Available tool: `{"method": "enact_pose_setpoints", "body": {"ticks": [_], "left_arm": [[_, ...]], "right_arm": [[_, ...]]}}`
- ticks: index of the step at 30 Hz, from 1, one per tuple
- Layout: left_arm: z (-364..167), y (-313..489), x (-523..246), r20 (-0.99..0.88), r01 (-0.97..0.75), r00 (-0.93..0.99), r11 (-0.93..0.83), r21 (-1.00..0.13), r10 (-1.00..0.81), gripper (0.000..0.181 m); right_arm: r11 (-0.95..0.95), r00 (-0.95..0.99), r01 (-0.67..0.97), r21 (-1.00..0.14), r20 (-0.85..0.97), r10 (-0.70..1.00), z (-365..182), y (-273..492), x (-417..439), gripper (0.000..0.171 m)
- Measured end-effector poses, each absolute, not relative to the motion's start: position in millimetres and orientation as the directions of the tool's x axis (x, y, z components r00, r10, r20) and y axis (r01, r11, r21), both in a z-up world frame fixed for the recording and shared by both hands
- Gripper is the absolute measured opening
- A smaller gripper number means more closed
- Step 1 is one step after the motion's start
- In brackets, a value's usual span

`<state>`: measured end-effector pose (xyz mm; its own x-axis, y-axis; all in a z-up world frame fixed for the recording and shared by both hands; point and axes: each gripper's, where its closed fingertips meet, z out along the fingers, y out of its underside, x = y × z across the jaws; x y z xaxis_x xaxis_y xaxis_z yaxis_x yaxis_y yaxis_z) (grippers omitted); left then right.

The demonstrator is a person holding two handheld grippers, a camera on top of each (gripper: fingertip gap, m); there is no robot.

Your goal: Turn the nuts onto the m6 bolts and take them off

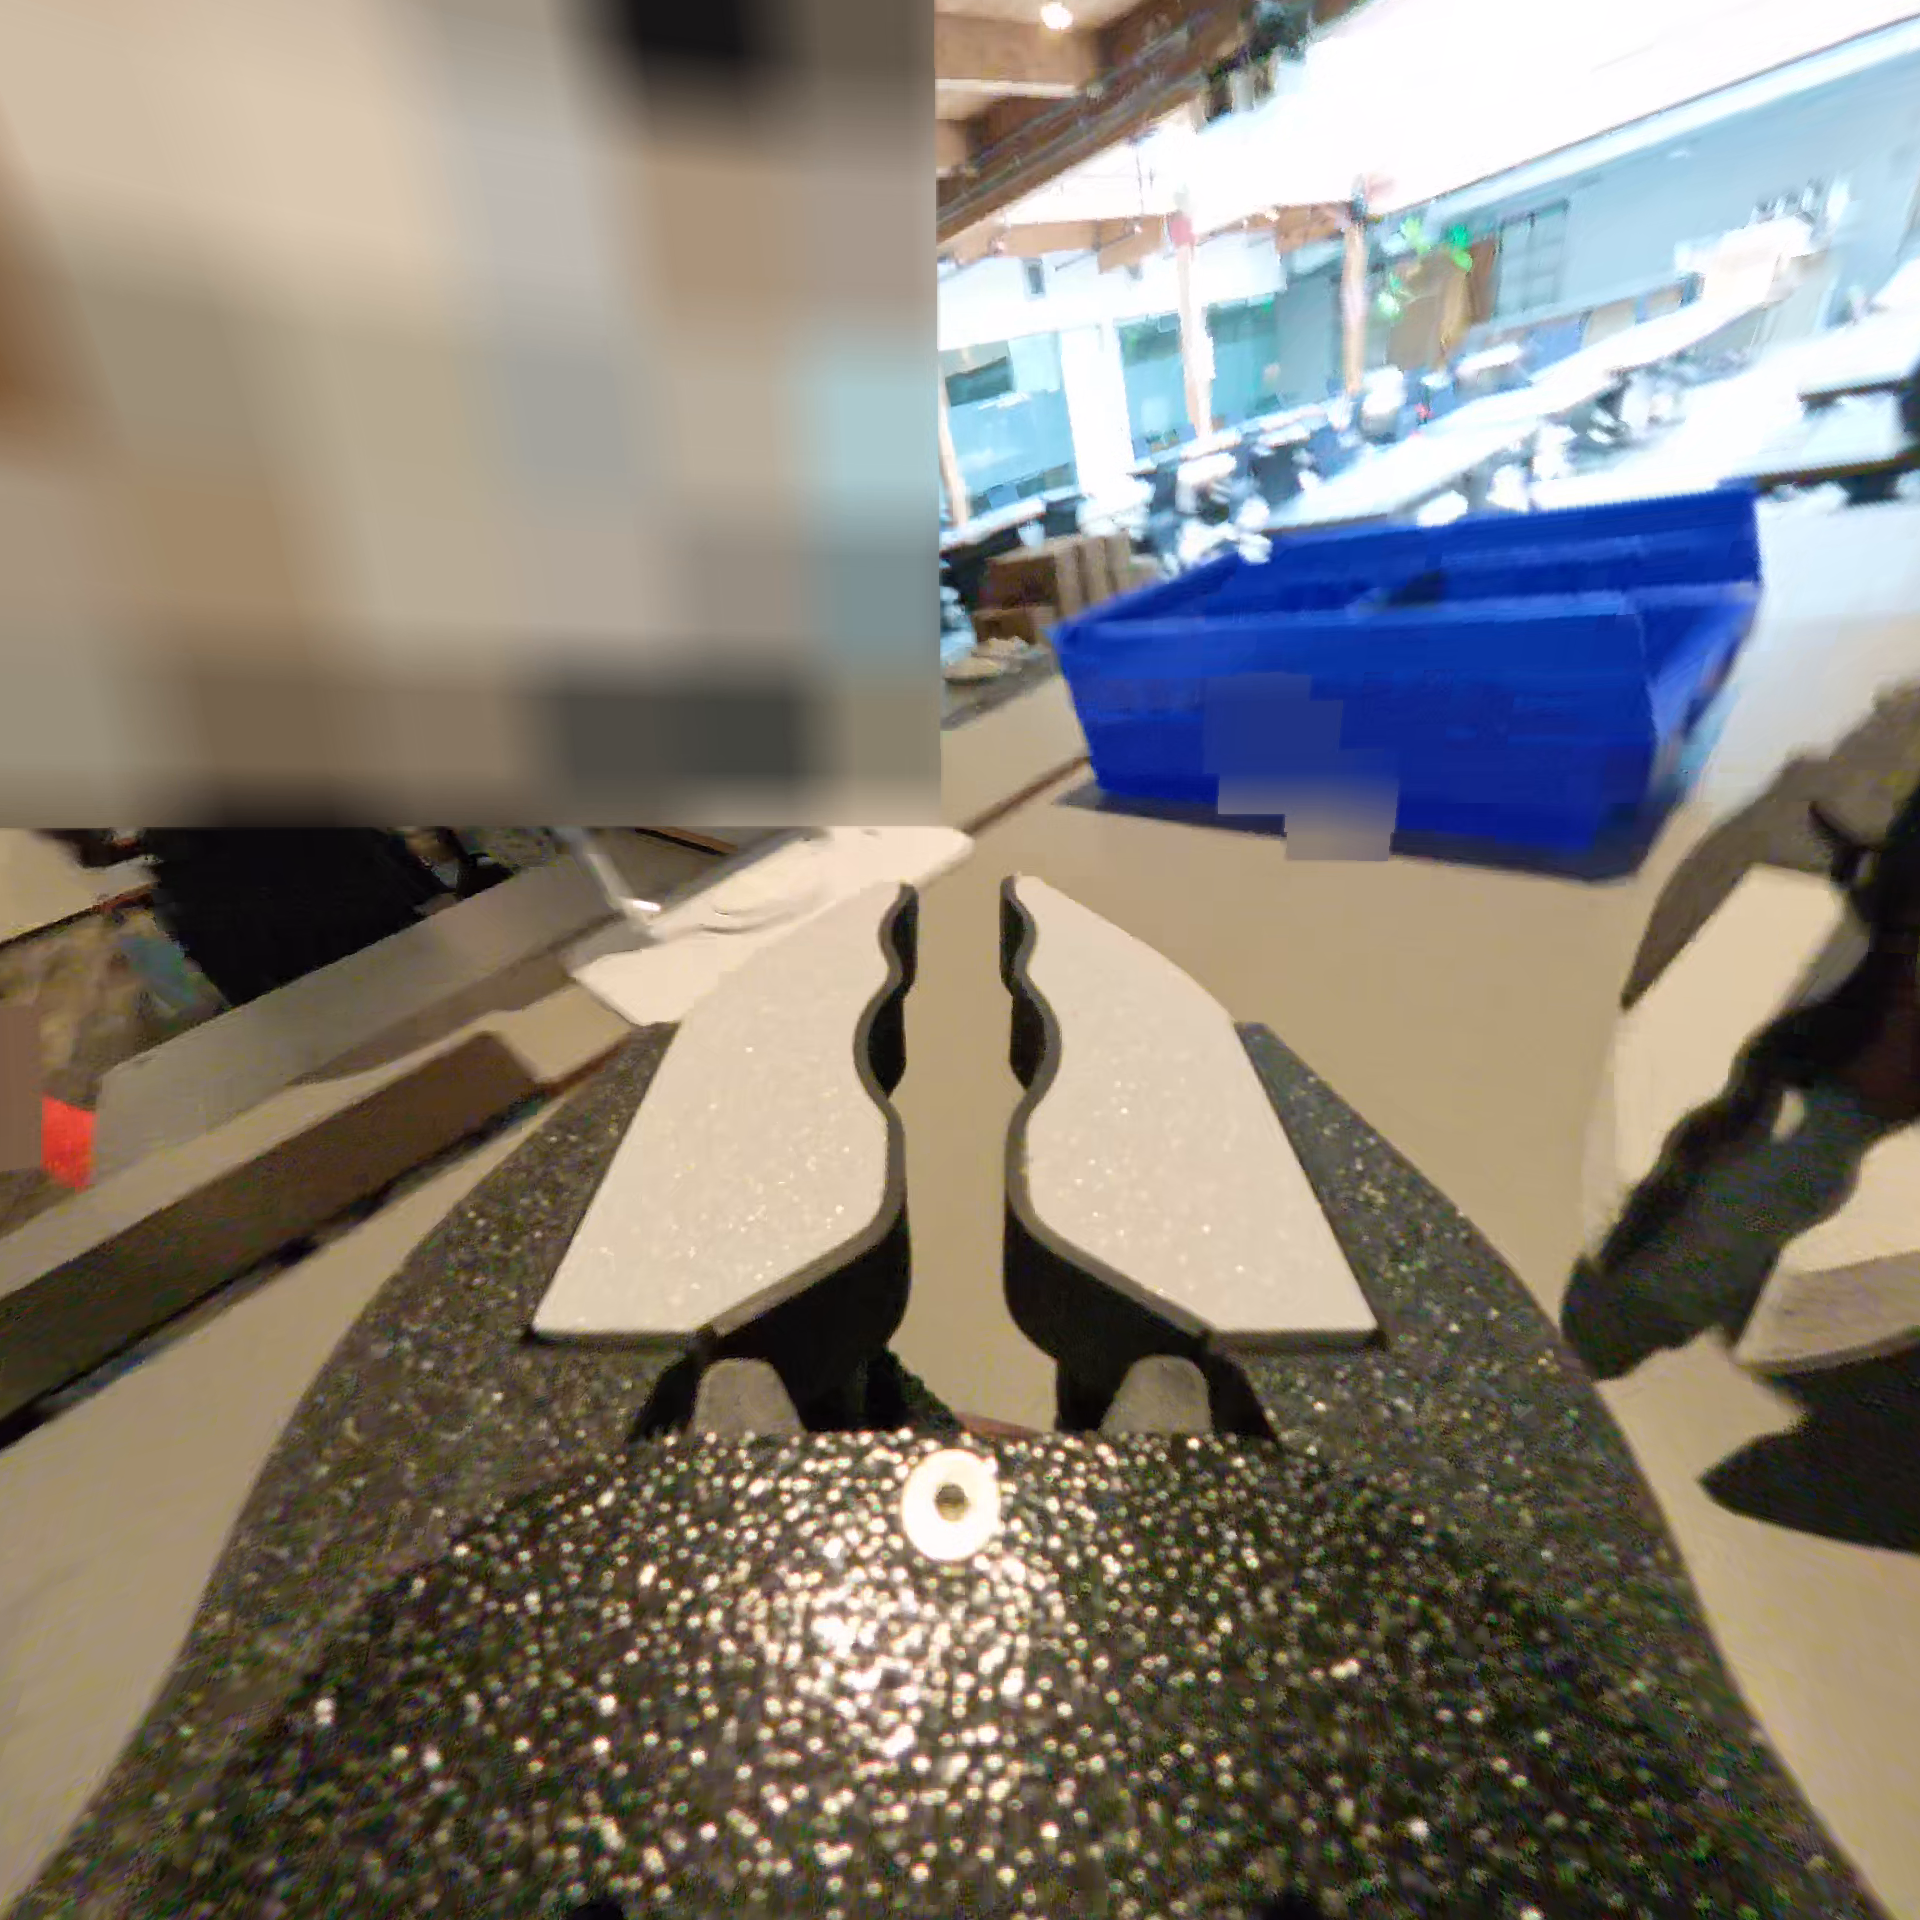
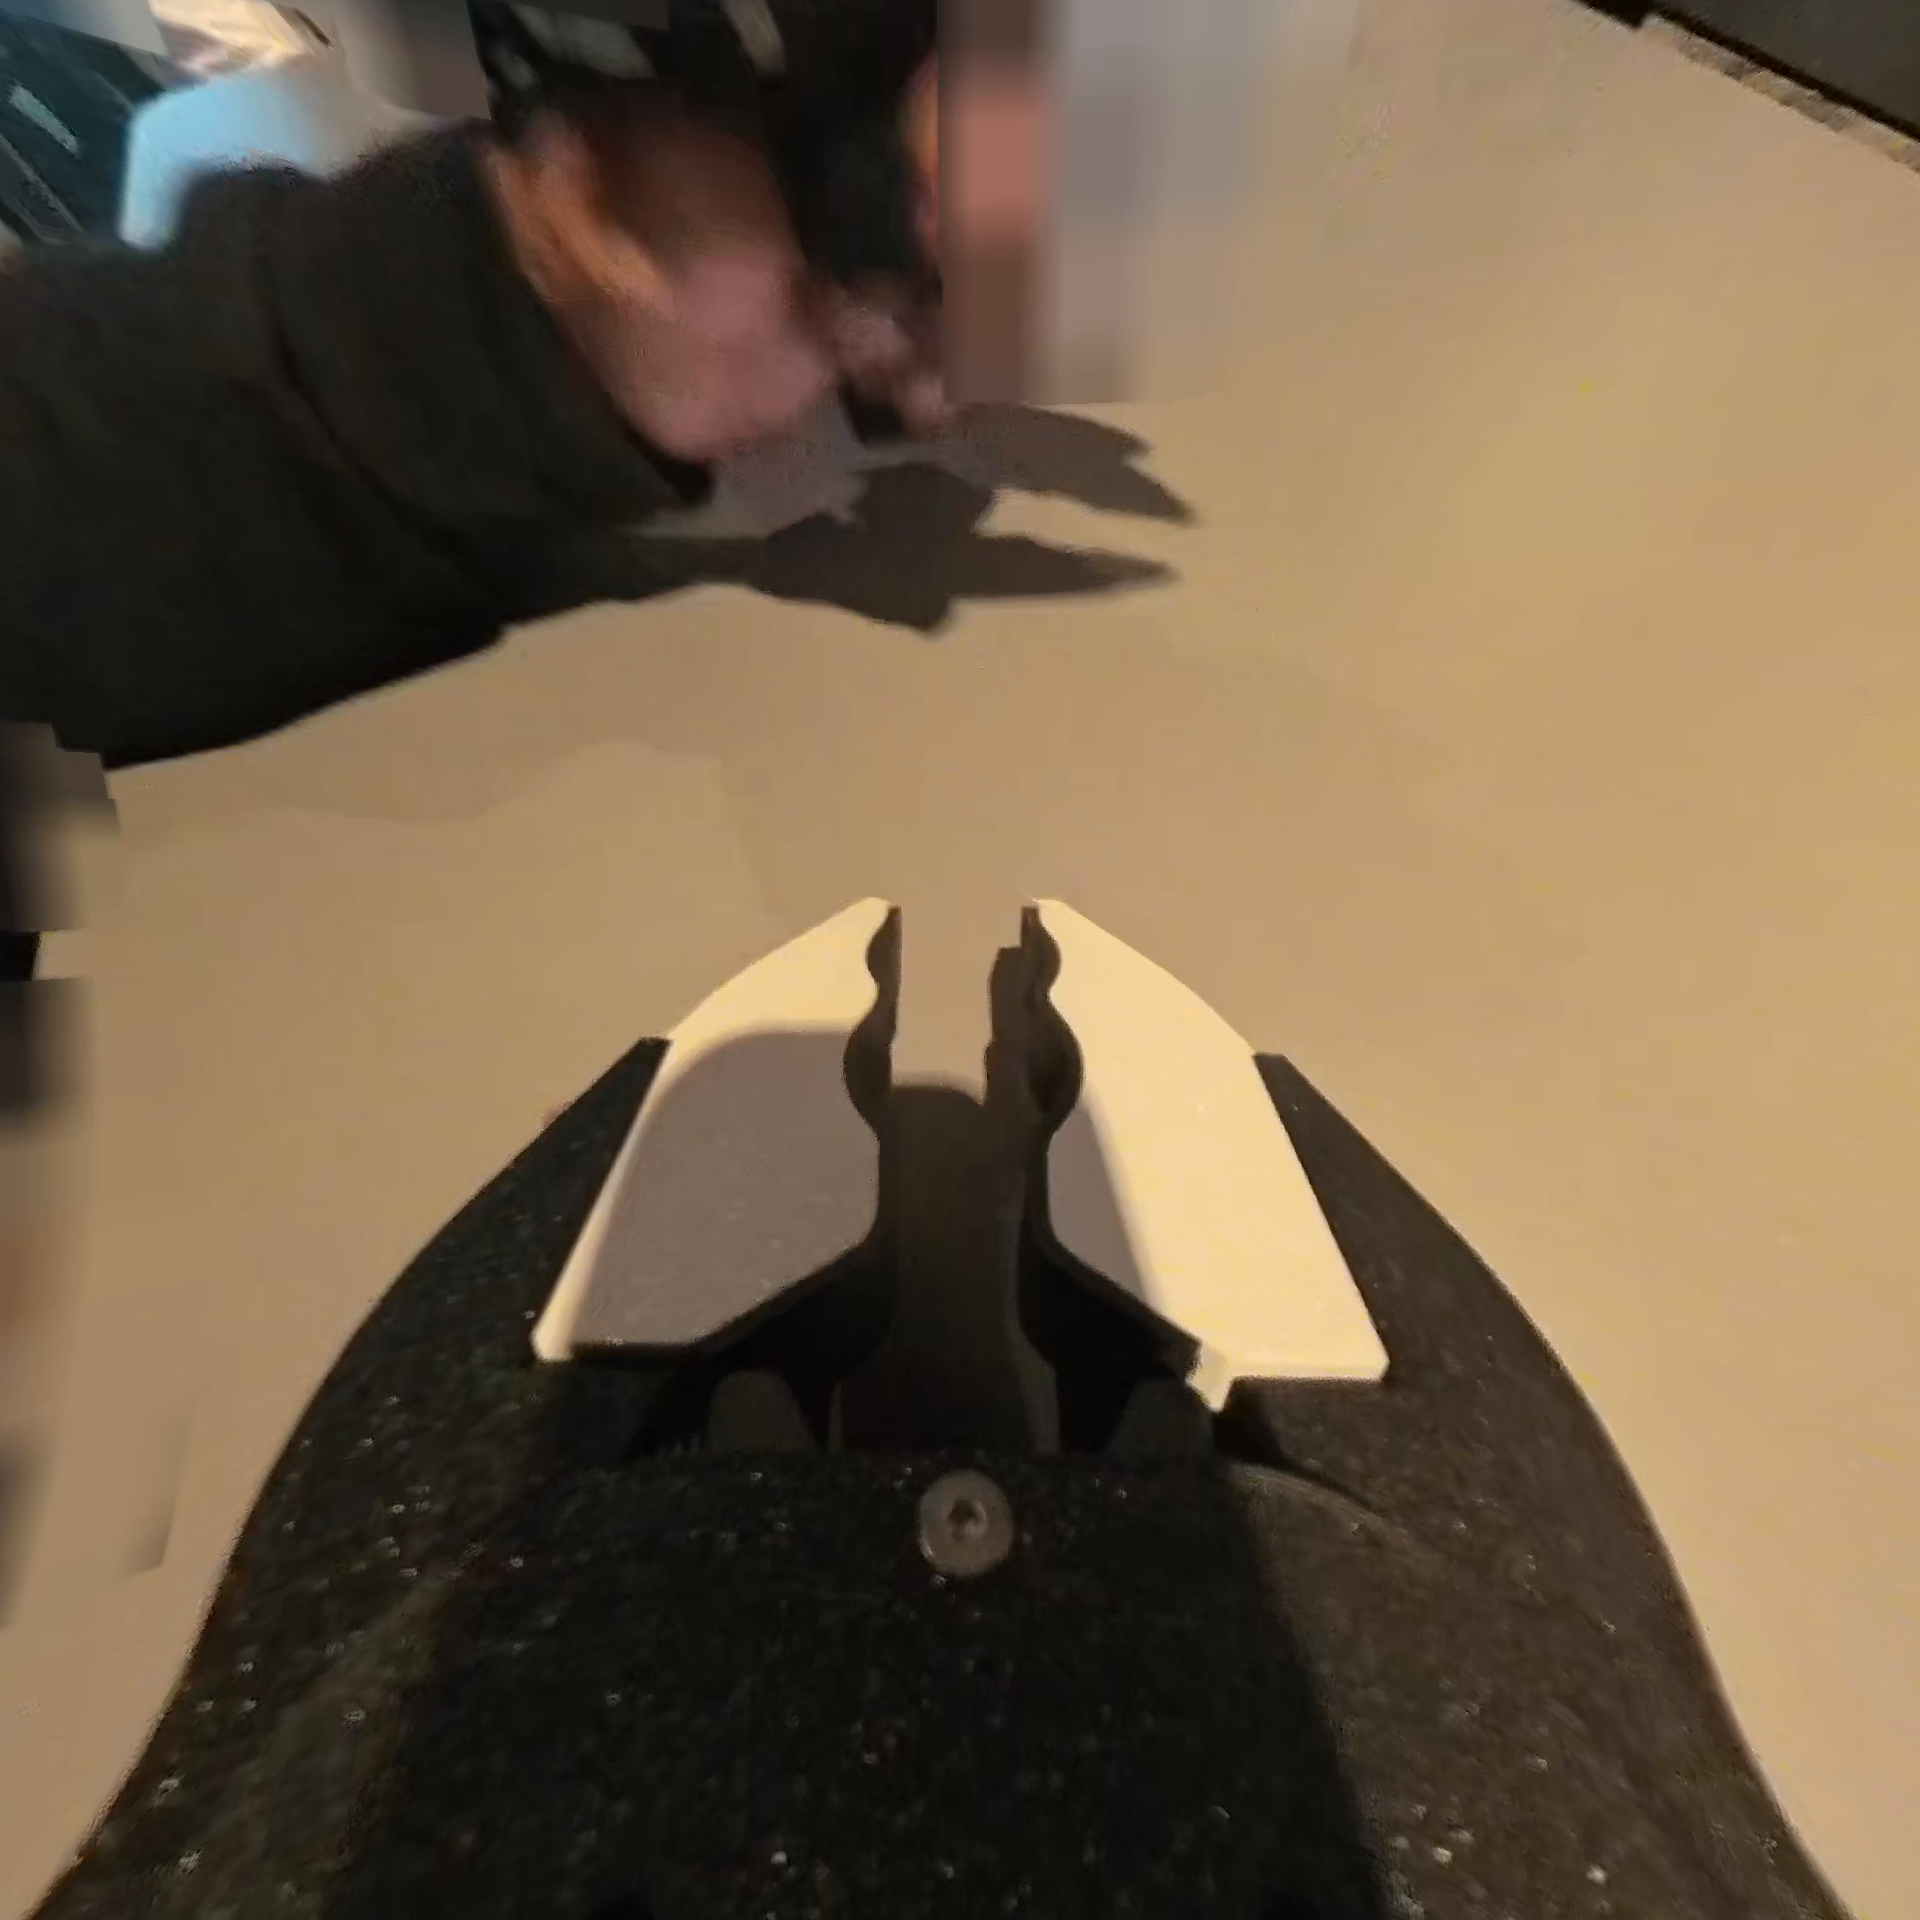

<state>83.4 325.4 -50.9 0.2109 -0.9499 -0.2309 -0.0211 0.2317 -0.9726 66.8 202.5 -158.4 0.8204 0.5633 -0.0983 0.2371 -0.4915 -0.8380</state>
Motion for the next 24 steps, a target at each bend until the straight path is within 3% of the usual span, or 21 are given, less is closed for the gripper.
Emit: {"method": "enact_pose_setpoints", "body": {"ticks": [3, 6, 8, 11, 12, 14, 17, 24], "left_arm": [[25, 374, 7, -0.229, -0.071, 0.393, 0.219, -0.973, -0.89, 0.012], [60, 468, -92, -0.131, -0.26, 0.602, -0.039, -0.965, -0.788, 0.011], [37, 524, -148, -0.132, -0.433, 0.661, -0.231, -0.871, -0.738, 0.011], [-52, 574, -202, -0.083, -0.676, 0.613, -0.467, -0.57, -0.786, 0.009], [-74, 580, -208, -0.093, -0.759, 0.533, -0.427, -0.492, -0.841, 0.01], [-101, 584, -211, -0.193, -0.907, 0.242, -0.151, -0.393, -0.951, 0.012], [-120, 586, -222, -0.247, -0.972, -0.087, 0.137, -0.192, -0.965, 0.016], [-161, 581, -246, -0.092, -0.923, -0.384, 0.384, 0.02, -0.919, 0.025]], "right_arm": [[-0.487, 0.829, 0.257, -0.835, -0.068, 0.555, -160, 202, 67, 0.022], [-0.49, 0.828, 0.254, -0.834, -0.074, 0.556, -160, 202, 66, 0.022], [-0.496, 0.826, 0.238, -0.835, -0.095, 0.555, -159, 202, 67, 0.022], [-0.497, 0.828, 0.229, -0.837, -0.101, 0.551, -159, 203, 68, 0.021], [-0.499, 0.828, 0.233, -0.834, -0.099, 0.552, -159, 203, 68, 0.021], [-0.5, 0.824, 0.242, -0.831, -0.096, 0.558, -160, 203, 66, 0.021], [-0.496, 0.82, 0.24, -0.835, -0.099, 0.564, -159, 202, 66, 0.021], [-0.483, 0.821, 0.223, -0.847, -0.104, 0.562, -156, 202, 67, 0.021]]}}
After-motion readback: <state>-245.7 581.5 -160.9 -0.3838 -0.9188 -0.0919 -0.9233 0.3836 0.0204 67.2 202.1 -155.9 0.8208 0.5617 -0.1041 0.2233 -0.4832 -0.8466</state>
